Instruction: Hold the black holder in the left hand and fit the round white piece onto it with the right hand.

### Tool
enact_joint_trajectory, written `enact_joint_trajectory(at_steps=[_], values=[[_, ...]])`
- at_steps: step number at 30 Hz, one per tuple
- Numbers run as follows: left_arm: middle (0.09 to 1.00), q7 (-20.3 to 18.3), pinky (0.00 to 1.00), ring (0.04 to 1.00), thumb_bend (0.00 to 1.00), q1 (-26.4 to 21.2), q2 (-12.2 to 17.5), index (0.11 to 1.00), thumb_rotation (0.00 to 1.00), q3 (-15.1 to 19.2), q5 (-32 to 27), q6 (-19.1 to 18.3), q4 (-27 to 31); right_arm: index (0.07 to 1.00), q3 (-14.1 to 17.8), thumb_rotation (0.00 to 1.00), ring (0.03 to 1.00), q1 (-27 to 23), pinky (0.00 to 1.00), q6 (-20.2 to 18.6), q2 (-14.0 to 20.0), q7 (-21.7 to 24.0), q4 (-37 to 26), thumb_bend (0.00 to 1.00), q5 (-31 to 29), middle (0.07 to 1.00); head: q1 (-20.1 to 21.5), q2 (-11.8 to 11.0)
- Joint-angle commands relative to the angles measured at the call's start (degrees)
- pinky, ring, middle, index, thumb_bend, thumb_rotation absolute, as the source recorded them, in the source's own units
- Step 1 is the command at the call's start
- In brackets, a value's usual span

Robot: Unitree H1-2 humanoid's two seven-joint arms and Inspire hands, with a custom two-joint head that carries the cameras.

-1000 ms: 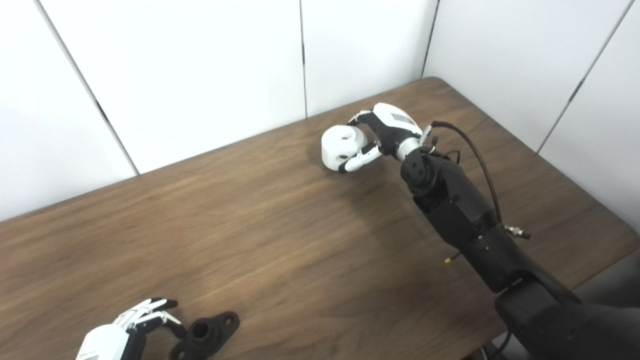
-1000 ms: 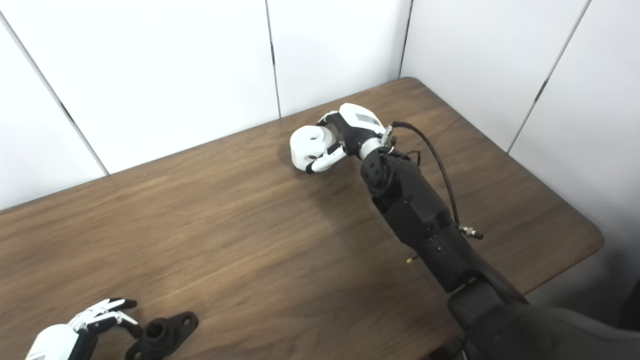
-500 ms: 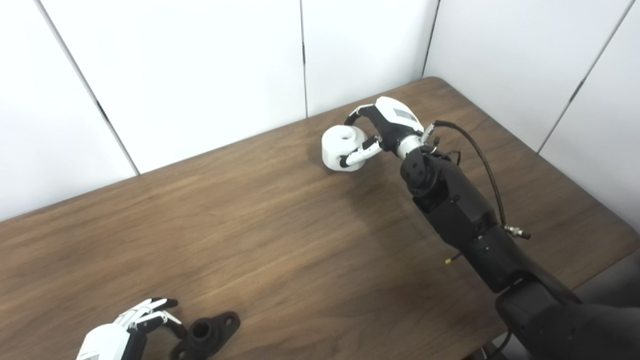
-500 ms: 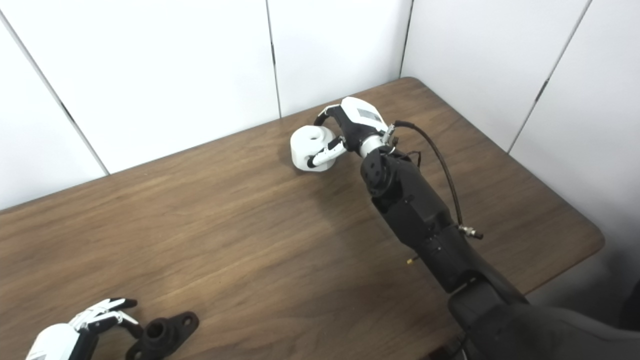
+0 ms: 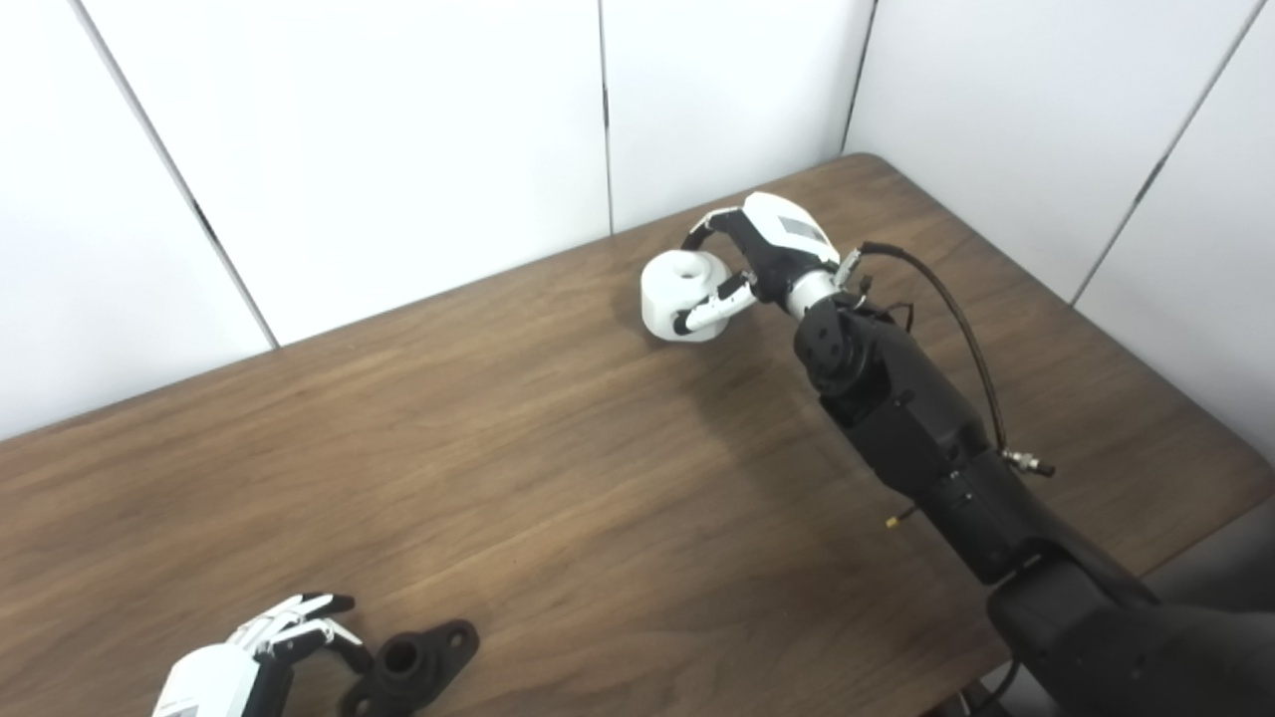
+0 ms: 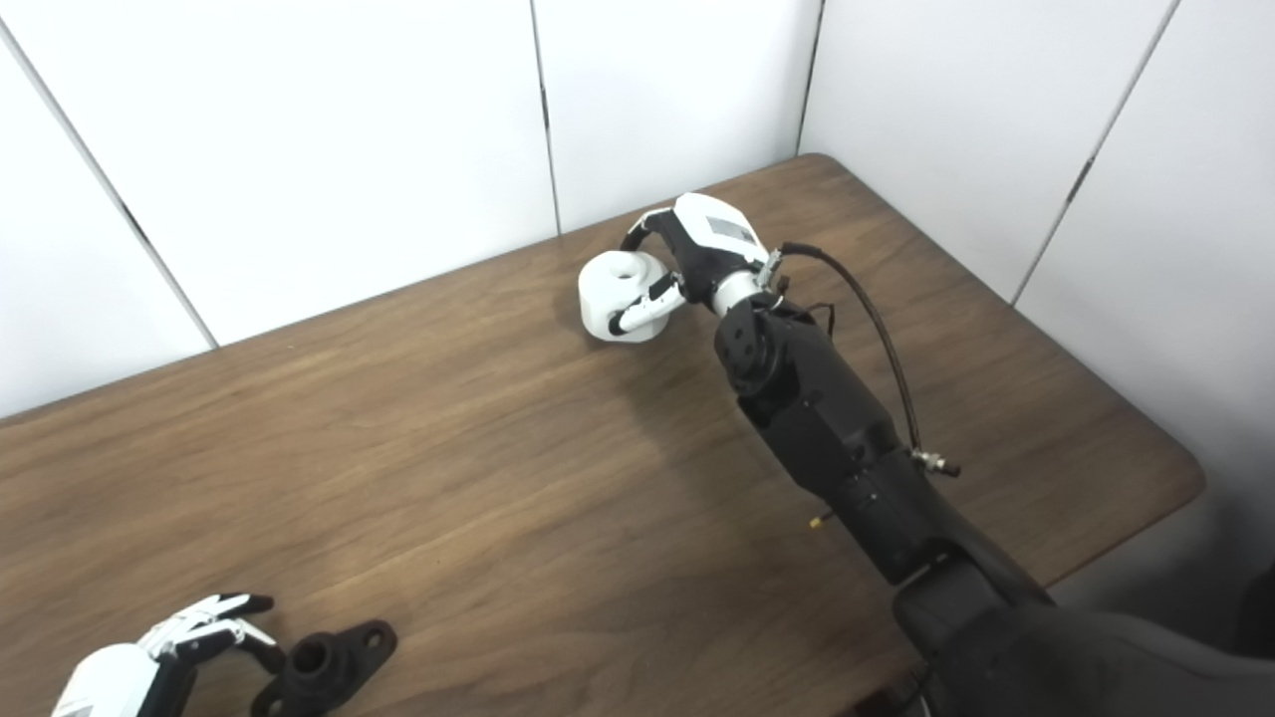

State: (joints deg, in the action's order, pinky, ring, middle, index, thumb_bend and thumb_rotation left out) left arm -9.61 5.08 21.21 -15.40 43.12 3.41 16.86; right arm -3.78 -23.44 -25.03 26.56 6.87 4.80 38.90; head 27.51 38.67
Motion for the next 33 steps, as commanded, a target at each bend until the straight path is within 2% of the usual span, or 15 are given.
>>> enact_joint_trajectory(at_steps=[1,7,8,9,11,19,25,27,29,30,32,33], values=[[0.799,-2.3,0.82,0.854,0.52,1.1,0.5,0.487,0.04,-0.4,0.4,-1.3,-0.2,0.661,0.5,0.23,0.911,-2.0,0.81,1.4,1.6,-1.9,-0.7,0.77,-0.1,0.853,0.0,0.1],[0.801,-2.5,0.83,0.859,0.52,0.9,0.5,0.487,0.04,-0.4,0.3,-1.5,-0.2,0.623,0.8,0.2,0.912,-1.9,0.8,2.7,1.5,-2.9,-0.2,0.76,-0.7,0.842,-0.1,0.0],[0.8,-2.4,0.82,0.857,0.52,0.8,0.4,0.487,0.04,-0.4,0.2,-1.5,-0.3,0.56,0.9,0.18,0.914,-1.8,0.81,2.7,1.5,-3.1,-0.2,0.64,-0.8,0.84,-0.2,-0.1],[0.799,-2.3,0.82,0.856,0.52,0.8,0.4,0.487,0.04,-0.5,0.2,-1.5,-0.4,0.527,1.0,0.16,0.917,-1.8,0.81,2.7,1.5,-3.2,-0.2,0.58,-0.9,0.839,-0.2,0.0],[0.798,-2.1,0.82,0.855,0.52,0.9,0.3,0.487,0.04,-0.5,0.1,-1.2,-0.5,0.499,1.1,0.15,0.919,-1.7,0.82,3.0,1.5,-3.6,-0.2,0.54,-1.3,0.838,-0.4,-0.1],[0.798,-2.2,0.82,0.853,0.52,0.8,0.1,0.487,0.04,-0.7,0.6,-1.4,-0.3,0.486,1.1,0.14,0.896,-1.4,0.83,5.8,1.6,-6.9,0.3,0.52,-1.9,0.805,-0.6,0.0],[0.797,-1.9,0.82,0.854,0.52,0.8,0.0,0.487,0.04,-0.9,0.7,-1.1,-0.5,0.487,0.9,0.14,0.893,-1.2,0.82,6.3,1.8,-7.3,0.1,0.52,-1.9,0.798,-1.1,0.1],[0.796,-1.7,0.82,0.853,0.52,0.9,-0.2,0.487,0.04,-1.1,0.8,-1.0,-0.6,0.487,0.7,0.13,0.893,-0.7,0.82,6.4,2.0,-7.0,-0.9,0.52,-1.8,0.797,-2.1,0.3],[0.794,-1.5,0.82,0.85,0.52,0.9,-0.6,0.486,0.04,-1.4,1.2,-1.0,-0.5,0.487,0.6,0.14,0.893,0.1,0.82,6.9,2.3,-6.5,-2.5,0.52,-1.8,0.796,-6.4,1.5],[0.793,-1.5,0.82,0.85,0.52,0.9,-0.7,0.486,0.04,-1.6,1.5,-1.1,-0.4,0.487,0.4,0.14,0.893,0.6,0.82,7.3,2.5,-6.3,-3.4,0.52,-1.8,0.793,-6.4,1.5],[0.793,-2.0,0.82,0.849,0.52,0.8,-1.4,0.486,0.04,-2.3,2.7,-1.8,0.4,0.486,0.2,0.14,0.889,1.7,0.81,8.4,3.4,-5.5,-5.5,0.52,-2.0,0.785,-12.4,2.9],[0.792,-2.3,0.82,0.848,0.52,0.8,-1.7,0.487,0.04,-2.5,3.1,-2.1,0.8,0.486,0.1,0.14,0.886,2.3,0.8,8.7,3.7,-5.0,-6.6,0.52,-2.1,0.784,-12.4,2.9]])
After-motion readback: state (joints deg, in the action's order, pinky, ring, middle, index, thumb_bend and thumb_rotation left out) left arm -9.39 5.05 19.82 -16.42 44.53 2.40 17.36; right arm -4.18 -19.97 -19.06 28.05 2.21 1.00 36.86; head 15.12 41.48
